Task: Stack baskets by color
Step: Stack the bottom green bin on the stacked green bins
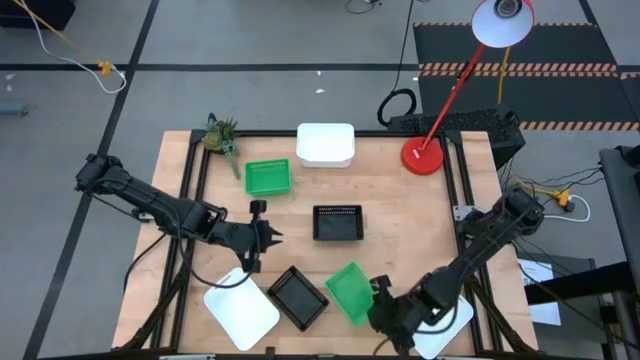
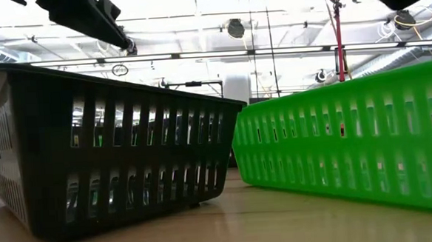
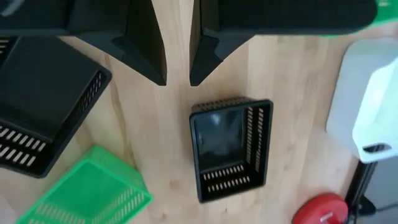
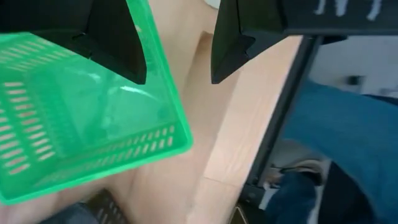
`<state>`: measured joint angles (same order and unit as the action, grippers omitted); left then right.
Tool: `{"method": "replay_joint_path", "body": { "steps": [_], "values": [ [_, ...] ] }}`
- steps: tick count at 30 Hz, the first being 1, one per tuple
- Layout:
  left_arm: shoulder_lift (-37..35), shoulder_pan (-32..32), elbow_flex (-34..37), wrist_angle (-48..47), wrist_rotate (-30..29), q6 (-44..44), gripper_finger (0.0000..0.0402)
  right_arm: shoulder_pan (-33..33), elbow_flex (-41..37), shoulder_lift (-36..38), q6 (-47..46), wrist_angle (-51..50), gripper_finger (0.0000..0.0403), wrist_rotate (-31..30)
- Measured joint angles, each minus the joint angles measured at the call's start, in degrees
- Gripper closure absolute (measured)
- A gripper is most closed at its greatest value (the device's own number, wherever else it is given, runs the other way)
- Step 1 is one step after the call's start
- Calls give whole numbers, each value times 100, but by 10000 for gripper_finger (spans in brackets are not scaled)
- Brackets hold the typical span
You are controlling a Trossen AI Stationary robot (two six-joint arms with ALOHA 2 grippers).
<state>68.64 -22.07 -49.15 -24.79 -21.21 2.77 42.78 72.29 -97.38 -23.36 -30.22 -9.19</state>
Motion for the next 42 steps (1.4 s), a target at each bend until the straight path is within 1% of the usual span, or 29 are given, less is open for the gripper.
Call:
{"method": "replay_joint_path", "body": {
  "steps": [4,8,10,14,16,19,27,29,34,38,42],
  "values": [
    [0,37,-2,193,0,-106,330,60,-124,0,2,41,229,-239],
    [2,121,-2,225,2,-164,330,-26,-285,-58,70,247,229,-261],
    [2,165,-2,227,2,-214,330,-76,-339,-94,79,253,230,-249],
    [2,264,-2,240,2,-253,330,-223,-413,-175,126,300,245,32],
    [2,304,-2,240,2,-258,330,-284,-461,-199,167,308,259,163],
    [2,346,-2,240,4,-265,330,-374,-514,-190,220,338,290,193],
    [2,341,-2,242,4,-381,330,-417,-529,-179,908,260,390,201],
    [2,341,-2,257,4,-400,330,-417,-529,-177,1068,279,394,216],
    [2,341,-2,449,8,-543,330,-417,-529,-125,1379,259,387,197],
    [2,340,-2,775,20,-704,330,-408,-529,127,1686,258,397,192],
    [2,320,-2,1087,17,-850,330,-404,-529,533,1992,252,395,176]
  ]
}}
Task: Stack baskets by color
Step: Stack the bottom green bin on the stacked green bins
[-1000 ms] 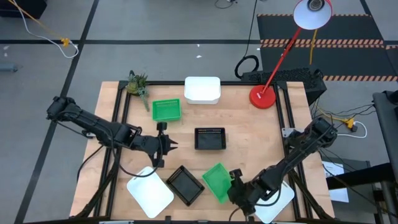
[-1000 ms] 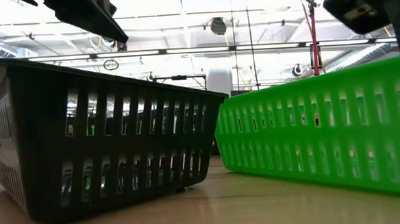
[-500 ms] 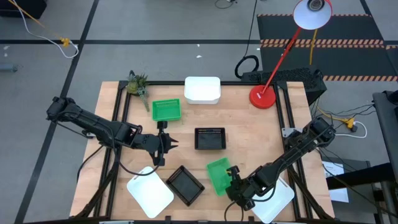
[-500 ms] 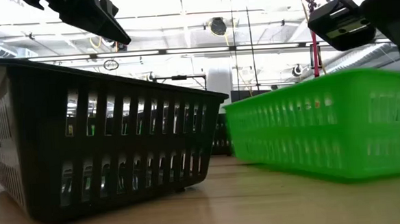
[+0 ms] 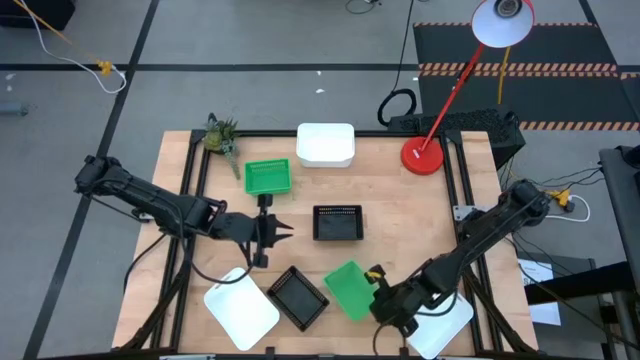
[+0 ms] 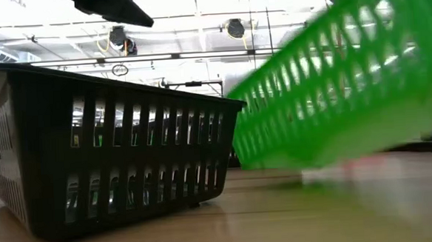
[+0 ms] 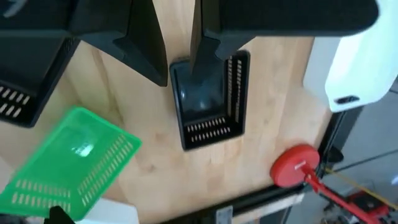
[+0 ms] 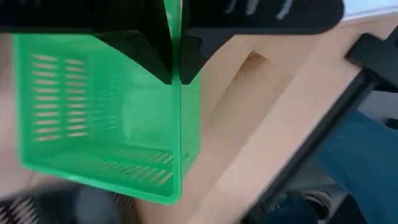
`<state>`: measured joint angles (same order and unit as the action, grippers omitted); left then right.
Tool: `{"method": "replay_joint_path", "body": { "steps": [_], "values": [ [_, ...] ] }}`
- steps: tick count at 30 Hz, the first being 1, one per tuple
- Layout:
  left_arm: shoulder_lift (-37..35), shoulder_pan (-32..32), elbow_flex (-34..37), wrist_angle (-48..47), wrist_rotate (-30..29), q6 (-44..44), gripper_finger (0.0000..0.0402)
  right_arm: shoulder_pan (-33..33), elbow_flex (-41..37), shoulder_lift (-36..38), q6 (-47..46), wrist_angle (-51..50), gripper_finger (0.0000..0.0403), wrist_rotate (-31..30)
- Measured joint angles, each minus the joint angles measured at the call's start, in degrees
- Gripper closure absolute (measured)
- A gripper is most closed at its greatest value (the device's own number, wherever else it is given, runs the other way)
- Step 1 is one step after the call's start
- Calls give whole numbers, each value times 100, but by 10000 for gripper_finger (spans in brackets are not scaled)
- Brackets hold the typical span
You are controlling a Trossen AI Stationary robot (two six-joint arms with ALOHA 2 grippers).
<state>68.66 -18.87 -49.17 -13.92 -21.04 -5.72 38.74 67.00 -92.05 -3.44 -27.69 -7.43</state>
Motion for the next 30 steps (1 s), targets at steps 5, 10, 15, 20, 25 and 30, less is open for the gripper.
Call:
{"method": "replay_joint_path", "body": {
  "steps": [5,10,15,20,25,30],
  "values": [
    [0,-94,0,263,-6,-297,329,0,2,585,891,-14,395,-20],
    [0,-424,-3,799,15,-792,323,-49,2,1103,2141,-30,395,-322],
    [124,-733,-327,788,-93,-852,265,-263,2,1494,3063,4,396,-484],
    [598,-916,-952,629,-195,-922,205,-751,11,1573,3413,210,396,-448],
    [1292,-949,-1728,96,-201,-924,189,-1103,11,1353,3471,375,396,-129],
    [2048,-907,-2471,-594,-201,-974,188,-1148,11,956,3725,550,396,-150]
  ]
}}
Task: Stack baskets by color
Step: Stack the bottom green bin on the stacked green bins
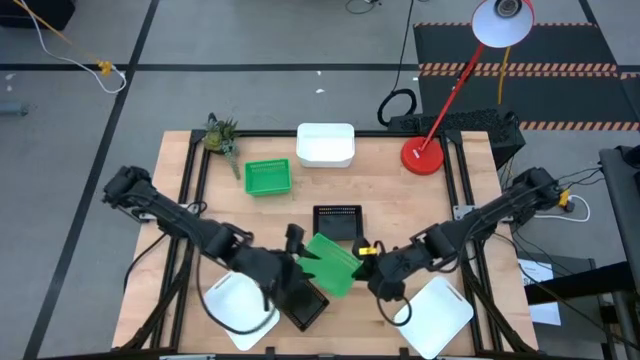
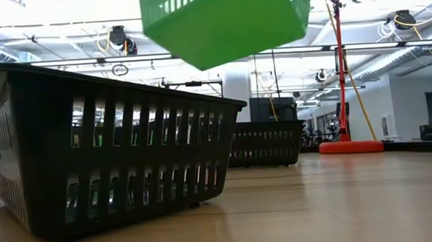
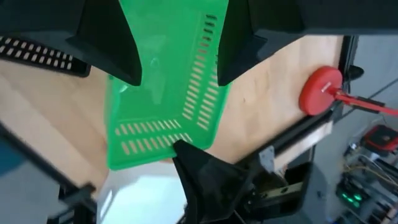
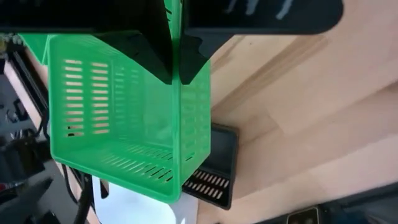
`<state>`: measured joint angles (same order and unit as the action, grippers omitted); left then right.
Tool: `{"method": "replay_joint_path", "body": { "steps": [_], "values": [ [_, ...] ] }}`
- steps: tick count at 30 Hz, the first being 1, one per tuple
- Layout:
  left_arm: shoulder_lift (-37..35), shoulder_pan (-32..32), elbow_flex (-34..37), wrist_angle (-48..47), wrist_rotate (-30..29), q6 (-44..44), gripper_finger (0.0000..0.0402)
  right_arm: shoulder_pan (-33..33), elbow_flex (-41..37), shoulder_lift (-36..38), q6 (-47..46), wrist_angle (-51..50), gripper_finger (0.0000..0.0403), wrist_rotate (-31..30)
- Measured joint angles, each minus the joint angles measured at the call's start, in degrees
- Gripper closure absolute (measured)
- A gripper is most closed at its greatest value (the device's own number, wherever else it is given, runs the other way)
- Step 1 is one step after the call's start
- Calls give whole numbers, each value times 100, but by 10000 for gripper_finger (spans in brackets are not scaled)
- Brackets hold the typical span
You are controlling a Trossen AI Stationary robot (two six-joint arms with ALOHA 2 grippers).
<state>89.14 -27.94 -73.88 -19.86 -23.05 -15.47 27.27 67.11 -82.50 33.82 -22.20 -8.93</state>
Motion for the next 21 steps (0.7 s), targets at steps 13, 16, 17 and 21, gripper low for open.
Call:
{"method": "replay_joint_path", "body": {
  "steps": [13,16,17,21],
  "values": [
    [813,102,-908,-1314,464,555,191,-106,0,-77,137,109,396,18],
    [788,98,-907,-1328,473,549,209,-143,0,-75,133,94,396,20],
    [767,87,-906,-1333,476,549,218,-144,0,-75,132,94,396,17],
    [656,35,-906,-1320,501,531,258,-146,0,-75,134,92,396,17]
  ]
}}
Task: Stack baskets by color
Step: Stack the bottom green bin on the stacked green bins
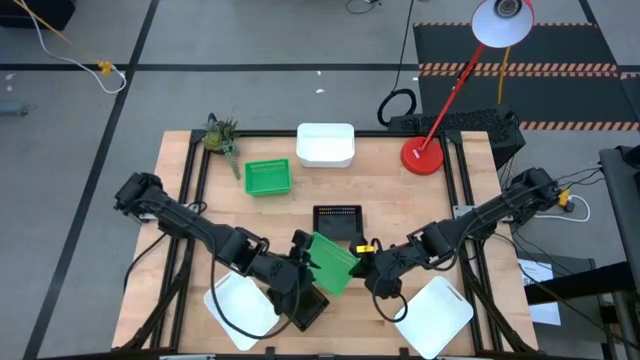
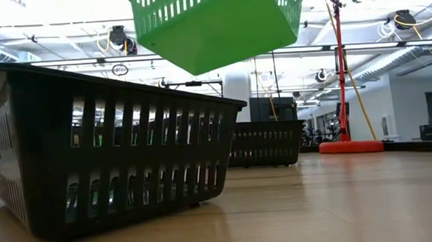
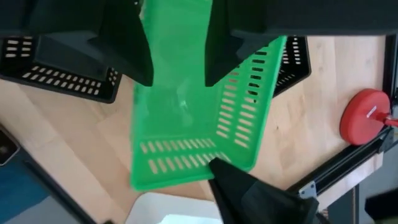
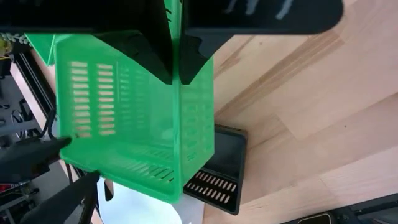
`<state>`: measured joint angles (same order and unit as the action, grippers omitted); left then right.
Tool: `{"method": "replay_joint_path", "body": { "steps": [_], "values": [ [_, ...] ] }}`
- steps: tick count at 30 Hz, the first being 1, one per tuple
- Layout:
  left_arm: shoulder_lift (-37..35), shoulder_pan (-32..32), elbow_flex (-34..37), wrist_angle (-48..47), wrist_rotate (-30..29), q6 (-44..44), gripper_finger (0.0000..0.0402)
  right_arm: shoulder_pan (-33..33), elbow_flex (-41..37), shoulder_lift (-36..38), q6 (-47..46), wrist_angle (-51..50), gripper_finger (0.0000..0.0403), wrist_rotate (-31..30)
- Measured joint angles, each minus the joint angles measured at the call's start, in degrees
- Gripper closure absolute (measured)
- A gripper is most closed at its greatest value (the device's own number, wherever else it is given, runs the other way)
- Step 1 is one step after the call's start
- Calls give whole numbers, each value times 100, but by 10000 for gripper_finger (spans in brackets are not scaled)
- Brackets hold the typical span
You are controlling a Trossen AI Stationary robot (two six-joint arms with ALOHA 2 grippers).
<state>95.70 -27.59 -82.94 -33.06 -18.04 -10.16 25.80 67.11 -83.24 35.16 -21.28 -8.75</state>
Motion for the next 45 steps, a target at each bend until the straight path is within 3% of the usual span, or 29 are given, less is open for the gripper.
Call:
{"method": "replay_joint_path", "body": {
  "steps": [7,19,24,31,34,40,45],
  "values": [
    [-26,-148,0,19,6,37,300,-26,0,0,0,-25,396,-1],
    [194,-77,13,-160,-157,-201,273,-110,0,-6,-15,2,396,-10],
    [249,61,4,-220,-157,-360,306,-184,-2,-25,-11,-14,396,-17],
    [240,132,4,-275,-39,-612,384,-189,-4,-28,6,-40,396,-47],
    [240,130,4,-317,-18,-729,390,-187,-4,-28,51,-8,394,-127],
    [240,135,4,-388,-100,-750,383,-174,-7,-33,25,176,366,-387],
    [238,229,4,-739,-679,-639,390,-125,-7,-33,-105,484,330,-623]
  ]
}}
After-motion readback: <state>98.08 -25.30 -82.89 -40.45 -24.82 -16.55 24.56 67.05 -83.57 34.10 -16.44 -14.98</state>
